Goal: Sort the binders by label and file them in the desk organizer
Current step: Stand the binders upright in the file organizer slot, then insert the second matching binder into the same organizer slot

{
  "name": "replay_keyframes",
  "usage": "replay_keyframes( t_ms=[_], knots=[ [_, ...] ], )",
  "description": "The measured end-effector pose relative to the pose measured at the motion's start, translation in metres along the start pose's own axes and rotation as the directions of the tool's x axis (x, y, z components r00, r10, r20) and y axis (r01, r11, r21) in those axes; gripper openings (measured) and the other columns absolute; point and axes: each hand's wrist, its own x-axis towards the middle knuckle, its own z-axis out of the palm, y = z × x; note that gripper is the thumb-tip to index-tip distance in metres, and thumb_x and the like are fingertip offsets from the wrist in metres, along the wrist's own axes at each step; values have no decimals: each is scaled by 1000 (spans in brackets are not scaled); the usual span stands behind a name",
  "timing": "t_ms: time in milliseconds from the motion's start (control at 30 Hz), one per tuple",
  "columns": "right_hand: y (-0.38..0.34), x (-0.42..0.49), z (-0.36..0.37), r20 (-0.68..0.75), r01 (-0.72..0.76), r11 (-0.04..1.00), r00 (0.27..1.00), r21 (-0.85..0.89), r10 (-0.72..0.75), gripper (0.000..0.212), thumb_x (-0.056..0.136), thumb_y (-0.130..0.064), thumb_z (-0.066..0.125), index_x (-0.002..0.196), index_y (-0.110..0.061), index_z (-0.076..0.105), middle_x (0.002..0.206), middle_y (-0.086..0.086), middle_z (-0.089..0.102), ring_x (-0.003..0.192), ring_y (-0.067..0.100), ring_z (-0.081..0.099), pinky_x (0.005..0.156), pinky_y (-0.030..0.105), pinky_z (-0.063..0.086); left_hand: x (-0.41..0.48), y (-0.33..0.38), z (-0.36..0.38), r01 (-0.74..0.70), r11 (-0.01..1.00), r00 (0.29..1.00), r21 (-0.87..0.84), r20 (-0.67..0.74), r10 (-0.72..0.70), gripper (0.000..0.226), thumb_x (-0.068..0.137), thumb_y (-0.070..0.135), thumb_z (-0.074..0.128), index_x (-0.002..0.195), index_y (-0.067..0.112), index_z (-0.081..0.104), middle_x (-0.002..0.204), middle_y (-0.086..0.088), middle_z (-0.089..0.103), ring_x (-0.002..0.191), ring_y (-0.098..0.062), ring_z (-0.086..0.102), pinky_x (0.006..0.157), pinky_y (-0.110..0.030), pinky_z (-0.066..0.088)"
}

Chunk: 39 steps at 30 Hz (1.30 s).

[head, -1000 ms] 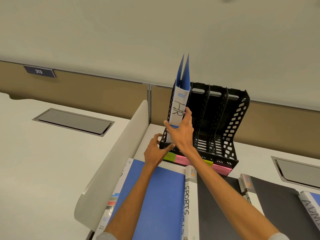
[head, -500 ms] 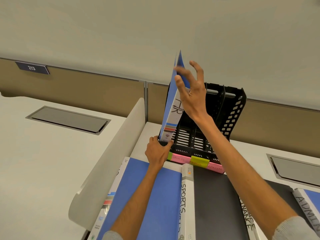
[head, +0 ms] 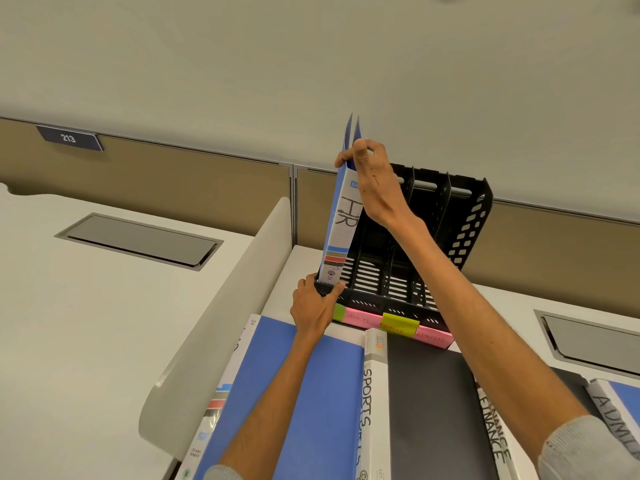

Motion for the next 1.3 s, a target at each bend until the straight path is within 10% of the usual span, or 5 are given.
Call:
replay_keyframes(
  t_ms=[233, 433, 867, 1300],
  knots=[
    [3, 12, 12, 105, -34, 999, 994, 9, 33, 58, 86, -71, 13, 84, -33, 57, 133, 7, 42, 104, 19, 57, 78, 29, 50, 0, -11, -4, -16, 1000, 999, 6, 36, 16, 69, 83, 71, 53, 134, 24, 50, 122, 0, 60, 113, -21, 58, 90, -41, 51],
    [49, -20, 43, 233, -79, 983, 966, -164, 116, 53, 103, -53, 21, 116, -14, 56, 142, 2, 36, 113, 21, 52, 89, 36, 44, -6, -19, -7, -34, 999, 998, -28, 58, 35, 68, 75, 80, 54, 120, 29, 57, 105, 9, 58, 96, -9, 56, 77, -27, 45],
    [37, -23, 45, 210, -118, 986, 968, -119, 141, 46, 105, -46, 22, 125, -25, 57, 155, 2, 18, 129, 32, 45, 101, 50, 45, -18, -7, -16, -12, 999, 990, -42, 140, 18, 74, 77, 73, 59, 134, 26, 47, 126, 0, 59, 116, -19, 57, 96, -44, 51],
    [59, -111, 55, 131, -311, 932, 948, 187, 290, 69, 99, -47, 42, 154, -38, 1, 160, 10, 11, 138, 31, 37, 108, 52, 37, -56, -30, -58, -107, 954, 989, 281, 131, 72, 72, 93, 40, 60, 150, 11, 28, 151, -9, 39, 139, -25, 35, 109, -42, 35]
  ],
)
